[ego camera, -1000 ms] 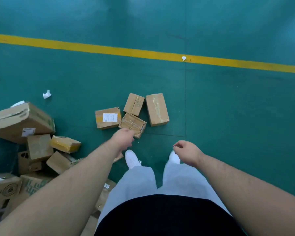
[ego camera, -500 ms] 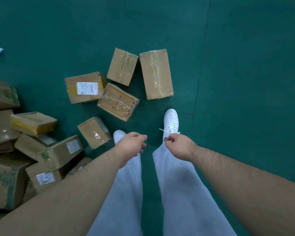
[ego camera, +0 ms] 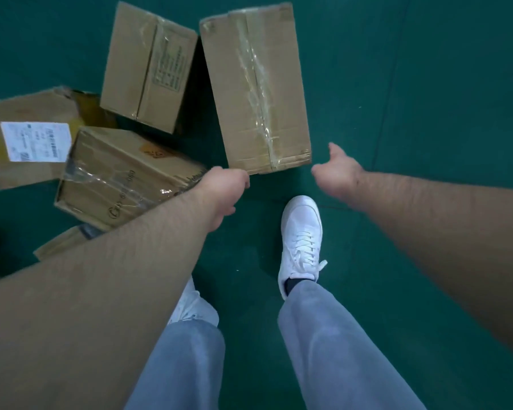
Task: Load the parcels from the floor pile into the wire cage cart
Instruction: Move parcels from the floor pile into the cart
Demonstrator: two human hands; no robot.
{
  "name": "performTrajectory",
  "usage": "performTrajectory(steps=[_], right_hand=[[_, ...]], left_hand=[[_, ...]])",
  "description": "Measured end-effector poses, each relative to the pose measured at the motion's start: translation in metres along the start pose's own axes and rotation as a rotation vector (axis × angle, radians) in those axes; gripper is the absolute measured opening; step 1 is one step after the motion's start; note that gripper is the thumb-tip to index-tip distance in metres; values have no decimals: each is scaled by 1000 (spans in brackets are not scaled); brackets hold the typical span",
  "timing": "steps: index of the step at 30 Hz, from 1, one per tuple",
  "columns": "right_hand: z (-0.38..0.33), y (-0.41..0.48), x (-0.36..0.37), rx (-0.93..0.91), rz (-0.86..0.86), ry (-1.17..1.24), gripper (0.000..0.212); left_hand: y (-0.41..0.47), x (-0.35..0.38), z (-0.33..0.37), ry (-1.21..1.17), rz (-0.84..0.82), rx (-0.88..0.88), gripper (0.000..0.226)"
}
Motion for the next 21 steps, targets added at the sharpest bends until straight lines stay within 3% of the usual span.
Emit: performTrajectory(steps=[2, 3, 9, 12, 15, 18, 19, 21], right_hand=[[-1, 18, 12, -3, -51, 110, 59], [-2, 21, 17, -2, -76, 155, 49], [-1, -11, 18, 71, -34, 421, 35], [-1, -58, 6, 81, -27, 535, 42], [-12, -123, -18, 121, -21, 757, 55], [-33, -193, -48, 124, -47, 869, 48], [-43, -217, -60, 103, -46, 882, 42], [-65, -270, -82, 73, -50, 907, 33]], left_hand=[[16, 1, 3, -52, -3, -2, 27], [22, 1, 4, -68, -3, -1, 26], [-2, 0, -9, -213, 0, 7, 58], [-49, -10, -6, -357, 23, 9, 61], [-116, -26, 10, -354, 1, 39, 61], [-194, -48, 33, -361, -10, 76, 79], [-224, -57, 43, -370, -25, 88, 77], [-287, -77, 63, -361, -47, 135, 49]])
Point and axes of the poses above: each hand's wrist, its own y-axis towards the middle knuckle, its own x-axis out of the palm, z = x × y, the point moved 4 cm from there along y, towards the middle knuckle, and after that the axes turned 11 degrees about y, right-handed, at the moved point
